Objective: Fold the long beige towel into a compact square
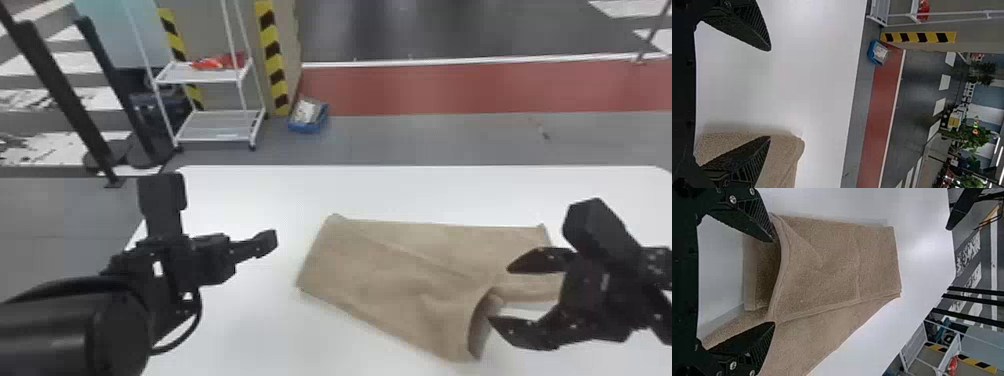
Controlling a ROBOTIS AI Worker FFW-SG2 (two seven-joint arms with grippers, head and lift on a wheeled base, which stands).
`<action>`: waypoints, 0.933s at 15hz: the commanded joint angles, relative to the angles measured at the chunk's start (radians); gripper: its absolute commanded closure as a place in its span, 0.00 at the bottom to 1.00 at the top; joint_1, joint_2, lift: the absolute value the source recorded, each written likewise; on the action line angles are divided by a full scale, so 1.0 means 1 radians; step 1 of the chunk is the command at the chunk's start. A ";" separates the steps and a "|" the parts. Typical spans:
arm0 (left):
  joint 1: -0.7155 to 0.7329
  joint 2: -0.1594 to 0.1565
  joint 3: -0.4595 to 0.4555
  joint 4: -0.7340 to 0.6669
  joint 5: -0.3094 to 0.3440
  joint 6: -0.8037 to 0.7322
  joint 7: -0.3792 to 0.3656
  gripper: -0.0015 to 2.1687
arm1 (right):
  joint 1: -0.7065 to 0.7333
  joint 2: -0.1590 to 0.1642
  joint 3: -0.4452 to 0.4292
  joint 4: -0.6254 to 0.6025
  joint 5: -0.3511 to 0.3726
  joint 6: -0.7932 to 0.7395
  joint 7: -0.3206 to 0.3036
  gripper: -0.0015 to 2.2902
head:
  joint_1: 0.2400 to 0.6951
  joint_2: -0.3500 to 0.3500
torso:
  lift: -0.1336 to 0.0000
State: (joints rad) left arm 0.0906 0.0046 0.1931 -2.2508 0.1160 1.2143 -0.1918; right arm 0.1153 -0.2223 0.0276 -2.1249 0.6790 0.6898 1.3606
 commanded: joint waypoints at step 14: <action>0.006 -0.007 0.016 -0.001 -0.001 0.000 -0.002 0.04 | 0.001 -0.051 0.258 0.030 0.364 -0.209 -0.049 0.22 | 1.00 0.69 | 0.07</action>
State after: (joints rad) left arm 0.0958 0.0046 0.2049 -2.2510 0.1135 1.2142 -0.1920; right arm 0.1224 -0.2780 0.2712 -2.1014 1.0362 0.4798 1.3112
